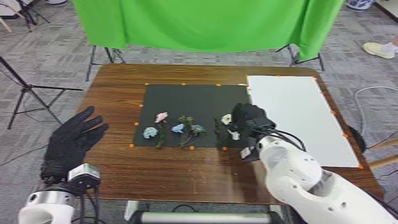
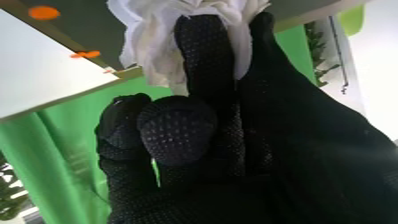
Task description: Arrange flowers
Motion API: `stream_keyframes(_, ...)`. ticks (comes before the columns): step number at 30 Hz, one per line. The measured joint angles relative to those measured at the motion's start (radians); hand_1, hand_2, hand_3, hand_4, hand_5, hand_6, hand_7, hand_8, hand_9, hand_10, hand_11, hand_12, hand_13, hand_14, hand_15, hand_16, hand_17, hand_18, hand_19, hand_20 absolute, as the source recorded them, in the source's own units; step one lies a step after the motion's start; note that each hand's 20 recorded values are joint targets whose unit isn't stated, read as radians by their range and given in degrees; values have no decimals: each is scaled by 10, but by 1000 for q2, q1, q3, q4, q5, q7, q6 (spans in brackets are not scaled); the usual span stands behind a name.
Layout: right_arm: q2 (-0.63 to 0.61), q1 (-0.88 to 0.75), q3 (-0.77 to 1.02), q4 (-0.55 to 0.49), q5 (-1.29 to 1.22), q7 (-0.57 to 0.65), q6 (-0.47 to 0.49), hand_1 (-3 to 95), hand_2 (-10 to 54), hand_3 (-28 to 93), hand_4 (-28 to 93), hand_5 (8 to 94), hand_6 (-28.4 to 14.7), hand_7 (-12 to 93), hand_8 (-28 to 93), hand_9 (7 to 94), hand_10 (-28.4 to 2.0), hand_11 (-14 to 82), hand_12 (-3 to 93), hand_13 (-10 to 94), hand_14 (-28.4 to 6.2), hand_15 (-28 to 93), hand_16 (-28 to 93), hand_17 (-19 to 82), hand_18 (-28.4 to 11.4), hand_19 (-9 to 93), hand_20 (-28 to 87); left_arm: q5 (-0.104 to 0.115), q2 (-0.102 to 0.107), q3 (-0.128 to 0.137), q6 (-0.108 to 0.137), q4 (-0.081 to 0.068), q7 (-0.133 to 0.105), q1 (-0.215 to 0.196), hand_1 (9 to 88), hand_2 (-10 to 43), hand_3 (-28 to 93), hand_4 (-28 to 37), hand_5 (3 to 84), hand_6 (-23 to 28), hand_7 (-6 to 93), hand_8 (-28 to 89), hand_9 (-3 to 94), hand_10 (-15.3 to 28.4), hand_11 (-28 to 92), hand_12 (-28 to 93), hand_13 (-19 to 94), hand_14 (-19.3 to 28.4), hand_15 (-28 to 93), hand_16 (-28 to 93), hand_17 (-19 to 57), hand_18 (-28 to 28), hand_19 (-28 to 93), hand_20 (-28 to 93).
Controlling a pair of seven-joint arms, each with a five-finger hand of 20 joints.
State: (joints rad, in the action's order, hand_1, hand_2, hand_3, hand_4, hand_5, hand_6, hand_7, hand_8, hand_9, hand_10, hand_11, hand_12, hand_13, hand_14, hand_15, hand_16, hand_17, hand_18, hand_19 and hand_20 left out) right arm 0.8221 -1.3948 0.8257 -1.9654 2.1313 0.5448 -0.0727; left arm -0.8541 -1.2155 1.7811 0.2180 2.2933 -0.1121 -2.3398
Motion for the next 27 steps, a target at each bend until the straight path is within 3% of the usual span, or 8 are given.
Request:
stream_keyframes(17,0,-15,-29,-3,-46,23,-10,477,-95,849,-283,732,-9,361,-48,885,-81,134,345,760,-47,713,179,332,-229,932,293,0,13,0,-3,-9,-4,9,245,60,811,-210,386,107,139,-97,353,199,269,89,262,263,496,-96,-105,234,570,-21)
stream_keyframes(27,-3,-28,14,-20,-55,40,0,428,-95,867,-283,690,-21,297,-47,828,-103,219,275,746,-65,721,152,321,-234,932,285,0,12,-4,-2,-9,-7,7,246,59,811,-210,387,107,138,-98,353,200,269,89,261,263,496,-97,-105,234,570,-21)
